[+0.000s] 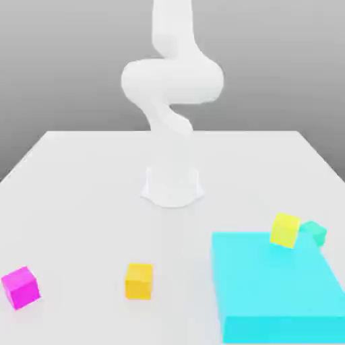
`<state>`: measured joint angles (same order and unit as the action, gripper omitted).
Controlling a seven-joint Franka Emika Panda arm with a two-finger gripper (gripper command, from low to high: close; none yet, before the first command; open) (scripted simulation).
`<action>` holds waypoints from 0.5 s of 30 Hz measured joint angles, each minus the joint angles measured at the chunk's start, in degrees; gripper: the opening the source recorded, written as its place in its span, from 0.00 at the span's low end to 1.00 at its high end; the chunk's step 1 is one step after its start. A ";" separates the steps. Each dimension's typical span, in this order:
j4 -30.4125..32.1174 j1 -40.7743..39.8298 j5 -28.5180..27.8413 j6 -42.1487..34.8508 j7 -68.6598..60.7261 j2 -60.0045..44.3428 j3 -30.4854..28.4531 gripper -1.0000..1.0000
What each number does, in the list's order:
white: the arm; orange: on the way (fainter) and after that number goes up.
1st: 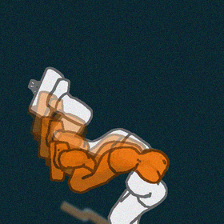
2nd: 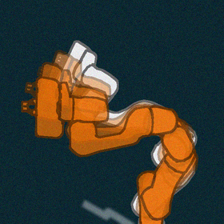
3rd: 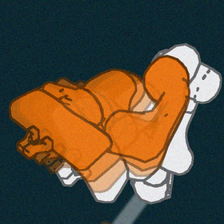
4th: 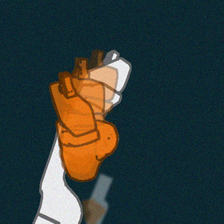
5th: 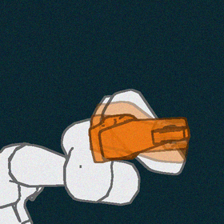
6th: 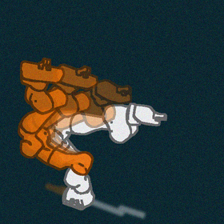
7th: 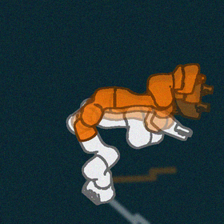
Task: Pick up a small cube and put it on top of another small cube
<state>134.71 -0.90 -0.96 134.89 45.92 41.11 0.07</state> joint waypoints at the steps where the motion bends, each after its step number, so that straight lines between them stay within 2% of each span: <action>1: 1.37 -0.42 -0.46 1.50 0.04 -2.32 -0.01 0.50; 9: 11.58 -3.27 -3.14 12.65 -0.21 -19.61 -1.20 0.50; 15: 19.04 -4.55 -3.15 20.80 -1.80 -32.06 -3.03 0.50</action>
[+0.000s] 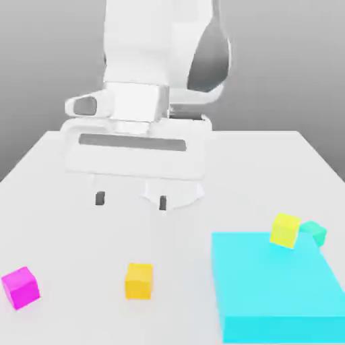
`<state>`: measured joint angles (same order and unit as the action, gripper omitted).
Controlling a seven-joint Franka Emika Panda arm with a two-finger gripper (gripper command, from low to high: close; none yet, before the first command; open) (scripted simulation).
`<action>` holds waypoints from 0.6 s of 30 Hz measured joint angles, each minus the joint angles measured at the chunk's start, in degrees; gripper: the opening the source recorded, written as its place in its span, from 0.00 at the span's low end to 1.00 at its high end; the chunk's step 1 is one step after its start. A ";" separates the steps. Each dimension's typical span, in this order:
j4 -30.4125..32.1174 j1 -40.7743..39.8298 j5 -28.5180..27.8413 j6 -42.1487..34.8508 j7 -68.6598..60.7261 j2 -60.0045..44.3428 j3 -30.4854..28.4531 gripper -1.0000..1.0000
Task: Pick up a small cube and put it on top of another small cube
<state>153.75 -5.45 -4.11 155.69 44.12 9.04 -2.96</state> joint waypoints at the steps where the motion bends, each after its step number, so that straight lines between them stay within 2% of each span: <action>1: 1.24 -0.10 0.32 1.35 -0.51 -2.07 -0.33 0.50; 5: 5.94 -0.93 3.79 6.88 -3.95 -10.33 -0.73 0.50; 12: 4.56 -3.12 6.89 18.48 -6.44 -24.88 2.05 0.50; 13: 4.36 -3.24 6.96 19.38 -6.51 -26.00 2.17 0.00; 18: 4.36 -3.27 6.79 19.36 -6.34 -26.00 2.18 0.00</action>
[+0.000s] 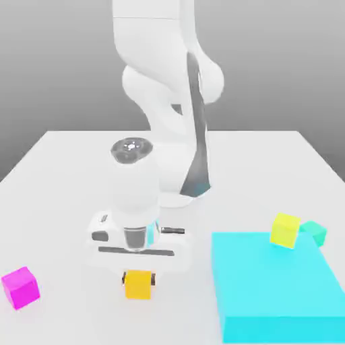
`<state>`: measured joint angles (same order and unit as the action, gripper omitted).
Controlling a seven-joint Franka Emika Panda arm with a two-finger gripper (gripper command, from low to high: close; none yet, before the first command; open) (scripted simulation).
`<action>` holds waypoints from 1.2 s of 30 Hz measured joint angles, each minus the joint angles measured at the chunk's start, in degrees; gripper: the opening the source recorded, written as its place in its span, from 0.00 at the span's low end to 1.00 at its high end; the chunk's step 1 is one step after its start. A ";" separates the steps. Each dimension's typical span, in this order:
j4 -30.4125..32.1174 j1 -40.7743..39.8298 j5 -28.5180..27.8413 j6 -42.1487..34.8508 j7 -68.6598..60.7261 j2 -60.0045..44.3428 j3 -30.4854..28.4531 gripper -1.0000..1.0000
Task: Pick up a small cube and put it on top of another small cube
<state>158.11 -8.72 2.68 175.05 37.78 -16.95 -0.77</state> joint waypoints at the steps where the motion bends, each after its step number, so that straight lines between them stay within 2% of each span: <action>1: -0.10 -0.09 -0.03 0.46 0.01 -0.56 0.08 0.00; 8: 2.12 0.32 -1.79 -9.22 1.34 11.36 -0.76 0.00; 11: -0.60 2.32 -1.25 -11.12 -0.52 13.96 0.71 0.00; 25: -3.59 19.65 -0.80 -15.46 -3.24 16.88 12.15 0.00; 36: -4.66 36.74 0.89 -19.07 -5.80 19.17 18.17 0.00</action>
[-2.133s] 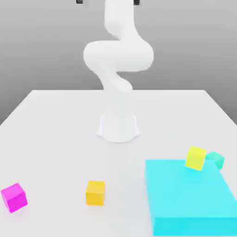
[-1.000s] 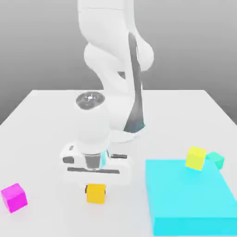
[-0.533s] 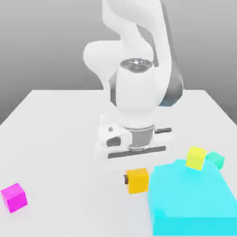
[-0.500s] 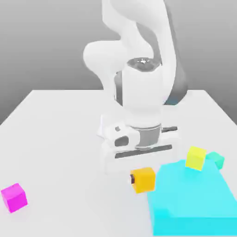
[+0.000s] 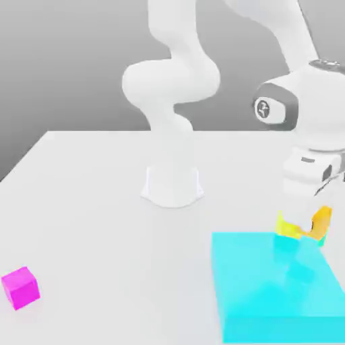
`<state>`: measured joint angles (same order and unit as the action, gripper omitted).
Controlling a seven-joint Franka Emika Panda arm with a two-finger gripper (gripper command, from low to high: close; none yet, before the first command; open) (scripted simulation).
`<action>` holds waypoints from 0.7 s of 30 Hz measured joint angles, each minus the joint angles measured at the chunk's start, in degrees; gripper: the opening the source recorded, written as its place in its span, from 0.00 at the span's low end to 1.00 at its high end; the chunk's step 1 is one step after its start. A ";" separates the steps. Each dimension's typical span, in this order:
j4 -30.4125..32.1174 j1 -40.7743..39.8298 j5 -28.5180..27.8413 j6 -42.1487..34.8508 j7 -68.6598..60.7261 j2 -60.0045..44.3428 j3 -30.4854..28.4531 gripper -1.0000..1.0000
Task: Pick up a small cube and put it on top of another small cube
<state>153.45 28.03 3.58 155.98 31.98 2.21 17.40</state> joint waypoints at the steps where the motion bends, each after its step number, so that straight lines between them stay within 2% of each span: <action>1: -0.10 1.46 0.21 -0.33 -0.27 0.22 0.61 0.00; 5: -0.56 7.24 1.16 -1.65 -1.47 1.10 3.21 0.00; 7: 1.53 8.35 0.46 -2.47 -0.20 1.56 3.67 0.00; 10: 2.90 7.36 -3.87 0.87 3.54 -2.49 3.55 0.00; 13: 2.68 8.51 -10.60 6.27 8.44 -8.74 1.02 0.00; 14: 2.54 9.14 -12.74 7.86 9.98 -10.58 -0.05 1.00; 21: 2.53 9.45 -12.95 8.12 10.15 -10.89 -0.38 1.00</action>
<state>155.98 37.48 -9.38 164.09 42.14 -8.68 17.02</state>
